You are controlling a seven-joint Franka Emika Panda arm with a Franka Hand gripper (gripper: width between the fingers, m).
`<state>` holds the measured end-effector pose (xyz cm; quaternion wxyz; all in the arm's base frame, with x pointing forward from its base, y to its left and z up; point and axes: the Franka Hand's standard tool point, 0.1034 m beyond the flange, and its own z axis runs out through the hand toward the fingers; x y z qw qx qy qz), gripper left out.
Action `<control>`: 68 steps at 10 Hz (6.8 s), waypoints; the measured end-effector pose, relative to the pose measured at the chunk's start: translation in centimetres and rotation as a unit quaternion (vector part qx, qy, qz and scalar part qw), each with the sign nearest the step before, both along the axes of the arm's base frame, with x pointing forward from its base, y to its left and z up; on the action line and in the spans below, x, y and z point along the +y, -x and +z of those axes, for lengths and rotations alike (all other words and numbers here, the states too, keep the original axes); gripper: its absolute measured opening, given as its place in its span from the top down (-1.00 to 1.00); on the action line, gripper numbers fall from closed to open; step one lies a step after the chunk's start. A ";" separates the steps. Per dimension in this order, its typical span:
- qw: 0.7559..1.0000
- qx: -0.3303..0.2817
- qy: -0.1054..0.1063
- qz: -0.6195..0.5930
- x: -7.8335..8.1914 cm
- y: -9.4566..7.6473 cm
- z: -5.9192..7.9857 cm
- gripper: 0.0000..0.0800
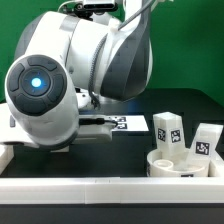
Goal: Assemble stool
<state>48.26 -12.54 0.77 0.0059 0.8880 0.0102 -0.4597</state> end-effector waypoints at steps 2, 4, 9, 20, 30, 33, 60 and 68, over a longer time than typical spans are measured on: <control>1.000 -0.003 0.000 0.002 0.3 -0.4 0.1 0.16; 1.000 0.003 -0.002 0.001 0.9 -1.5 1.9 0.16; 0.998 -0.020 0.051 -0.026 5.8 -5.8 7.2 0.16; 0.929 -0.358 0.063 -0.077 8.1 -12.6 9.9 0.16; 0.742 -0.664 0.053 -0.075 13.3 -17.0 11.7 0.16; 0.727 -0.681 0.050 -0.076 14.6 -16.6 11.4 0.16; 0.707 -0.705 0.041 -0.041 18.7 -13.9 8.0 -0.34; 0.730 -0.678 0.040 -0.077 16.8 -15.4 11.2 -0.62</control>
Offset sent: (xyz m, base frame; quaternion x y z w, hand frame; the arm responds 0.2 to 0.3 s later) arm 0.0278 0.0145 0.0349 0.0172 -0.0228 -0.0319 0.9991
